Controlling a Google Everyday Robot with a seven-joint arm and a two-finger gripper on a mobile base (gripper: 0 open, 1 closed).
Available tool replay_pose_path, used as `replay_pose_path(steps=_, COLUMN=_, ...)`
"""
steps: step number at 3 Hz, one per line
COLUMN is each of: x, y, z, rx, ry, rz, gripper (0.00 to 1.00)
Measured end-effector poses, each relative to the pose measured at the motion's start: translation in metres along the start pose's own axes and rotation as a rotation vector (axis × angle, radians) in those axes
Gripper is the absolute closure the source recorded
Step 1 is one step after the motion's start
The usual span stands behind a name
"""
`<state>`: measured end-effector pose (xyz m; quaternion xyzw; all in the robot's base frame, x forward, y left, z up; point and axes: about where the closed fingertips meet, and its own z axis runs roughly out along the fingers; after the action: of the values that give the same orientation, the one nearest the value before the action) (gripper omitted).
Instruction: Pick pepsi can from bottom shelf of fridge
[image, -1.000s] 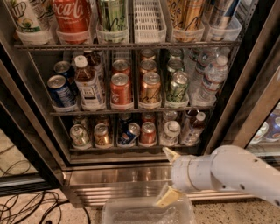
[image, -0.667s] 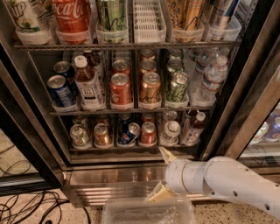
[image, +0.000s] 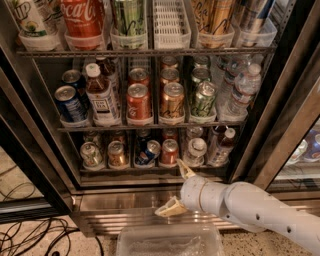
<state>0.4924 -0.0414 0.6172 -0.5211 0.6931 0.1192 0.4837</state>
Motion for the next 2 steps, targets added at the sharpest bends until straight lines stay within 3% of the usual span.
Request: replay_pose_path(steps=2, x=0.0019, y=0.0082, z=0.0065, rx=0.014, ry=-0.034, rz=0.023, gripper=0.00)
